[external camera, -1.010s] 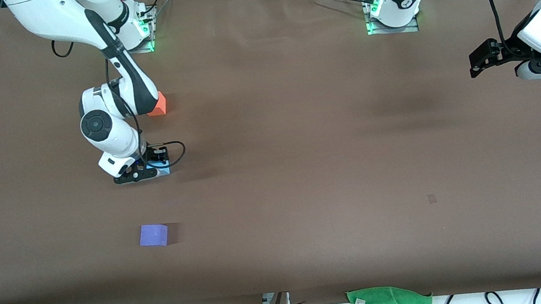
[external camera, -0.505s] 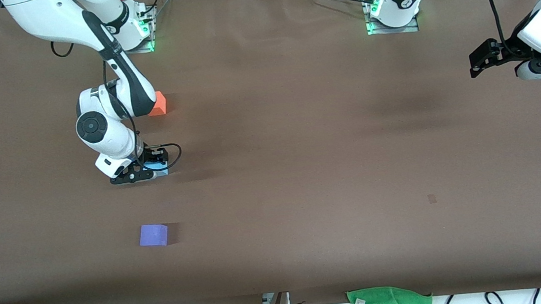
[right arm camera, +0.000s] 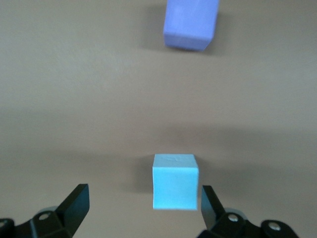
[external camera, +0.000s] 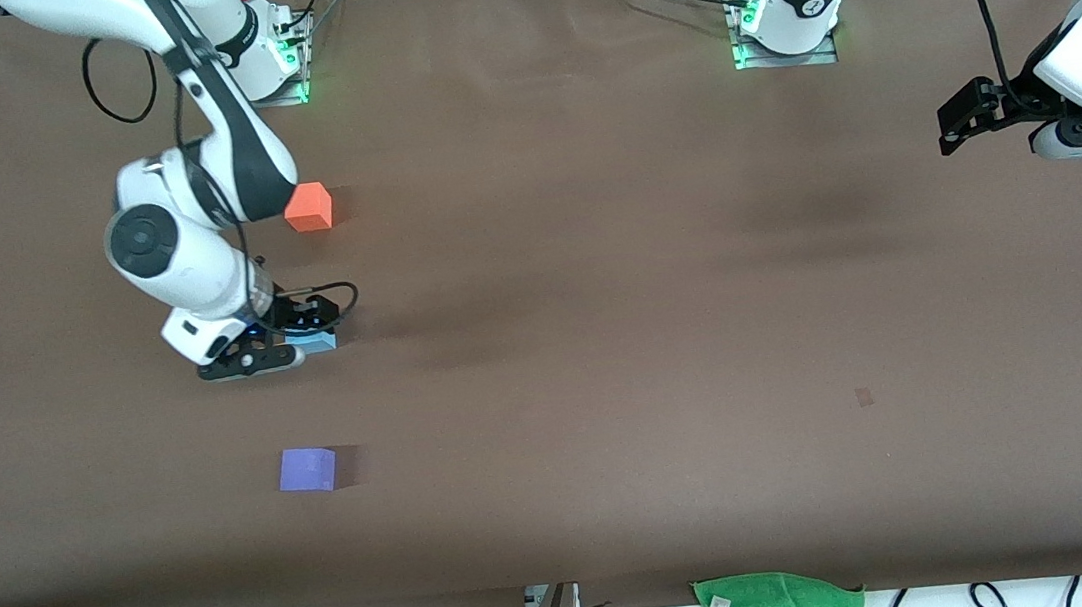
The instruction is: Place blue block between orange and purple blocks
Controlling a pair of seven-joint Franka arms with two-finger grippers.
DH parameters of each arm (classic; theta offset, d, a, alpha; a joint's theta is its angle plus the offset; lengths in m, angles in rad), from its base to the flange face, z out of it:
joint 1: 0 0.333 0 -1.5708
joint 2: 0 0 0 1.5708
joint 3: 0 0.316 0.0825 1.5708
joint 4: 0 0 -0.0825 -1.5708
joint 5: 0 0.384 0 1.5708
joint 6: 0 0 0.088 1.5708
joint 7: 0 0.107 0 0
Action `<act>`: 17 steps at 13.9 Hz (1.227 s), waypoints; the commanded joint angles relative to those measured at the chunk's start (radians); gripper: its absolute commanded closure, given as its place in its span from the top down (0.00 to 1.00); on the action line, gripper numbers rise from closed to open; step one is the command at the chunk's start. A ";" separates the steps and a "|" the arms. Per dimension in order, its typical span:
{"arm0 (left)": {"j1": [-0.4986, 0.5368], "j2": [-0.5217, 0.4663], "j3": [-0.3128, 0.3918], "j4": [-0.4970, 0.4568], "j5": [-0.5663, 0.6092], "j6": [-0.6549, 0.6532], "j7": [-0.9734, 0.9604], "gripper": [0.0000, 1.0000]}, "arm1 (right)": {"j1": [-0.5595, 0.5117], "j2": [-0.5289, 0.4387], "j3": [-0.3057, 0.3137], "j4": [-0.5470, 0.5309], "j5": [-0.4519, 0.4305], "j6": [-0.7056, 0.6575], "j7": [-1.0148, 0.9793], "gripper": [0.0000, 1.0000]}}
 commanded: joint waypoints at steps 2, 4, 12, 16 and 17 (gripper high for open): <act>-0.004 -0.006 0.001 0.004 0.002 0.002 0.012 1.00 | -0.011 0.004 -0.008 0.267 0.011 -0.328 -0.020 1.00; -0.004 -0.003 0.001 0.006 0.001 0.003 0.012 1.00 | -0.011 -0.040 -0.022 0.331 0.012 -0.472 -0.017 1.00; -0.005 -0.004 -0.001 0.006 0.001 0.003 0.012 1.00 | -0.012 -0.351 -0.086 0.056 0.006 -0.447 -0.089 1.00; -0.004 -0.004 0.001 0.006 0.001 0.003 0.012 1.00 | -0.011 -0.350 -0.112 0.091 0.005 -0.468 -0.140 1.00; -0.004 -0.003 0.001 0.006 0.001 0.003 0.013 1.00 | -0.012 -0.344 -0.120 0.093 0.003 -0.479 -0.137 1.00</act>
